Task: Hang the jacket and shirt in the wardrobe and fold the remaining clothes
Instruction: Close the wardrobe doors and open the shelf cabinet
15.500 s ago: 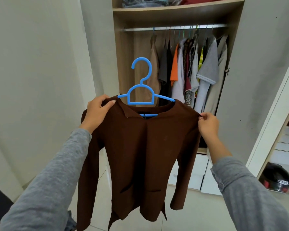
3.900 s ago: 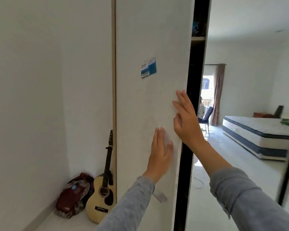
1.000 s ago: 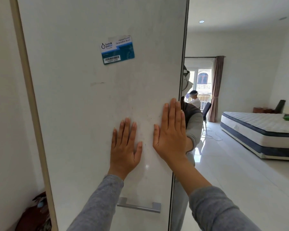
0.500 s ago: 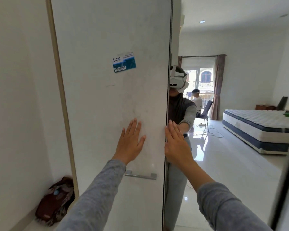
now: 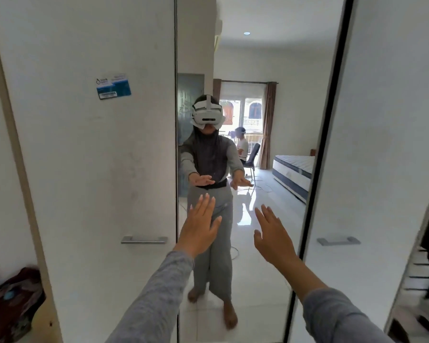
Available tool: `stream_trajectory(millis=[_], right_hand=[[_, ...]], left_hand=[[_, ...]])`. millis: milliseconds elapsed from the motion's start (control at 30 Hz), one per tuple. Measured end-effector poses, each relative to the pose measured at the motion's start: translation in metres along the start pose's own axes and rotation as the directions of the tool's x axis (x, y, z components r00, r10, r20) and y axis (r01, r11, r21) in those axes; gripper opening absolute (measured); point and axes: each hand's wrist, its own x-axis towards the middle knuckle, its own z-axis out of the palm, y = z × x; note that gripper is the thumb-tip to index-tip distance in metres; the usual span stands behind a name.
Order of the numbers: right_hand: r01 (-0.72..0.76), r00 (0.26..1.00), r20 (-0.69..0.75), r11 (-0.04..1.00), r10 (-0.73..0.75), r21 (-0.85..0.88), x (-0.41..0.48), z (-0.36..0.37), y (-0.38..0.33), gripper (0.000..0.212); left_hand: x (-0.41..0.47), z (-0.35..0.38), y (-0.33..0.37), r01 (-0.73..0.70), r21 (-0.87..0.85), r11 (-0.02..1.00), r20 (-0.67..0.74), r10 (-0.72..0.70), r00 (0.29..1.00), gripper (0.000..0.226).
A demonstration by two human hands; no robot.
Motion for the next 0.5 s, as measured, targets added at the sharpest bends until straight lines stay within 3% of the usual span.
stream_trajectory(millis=[233,500], right_hand=[[-0.013,1.0,-0.029,0.999,0.012,-0.039,0.007,-0.052,0.111,0.058],[0.03,0.999,0.017,0.999,-0.029,-0.041,0.028,-0.071,0.261,0.056]], left_hand=[[0.038,0.07,0.1,-0.1,-0.082,0.992,0.041,0.104,0.994,0.059],[0.091,0.199,0.201,-0.256,-0.037,0.966,0.026,0.257,0.966,0.056]])
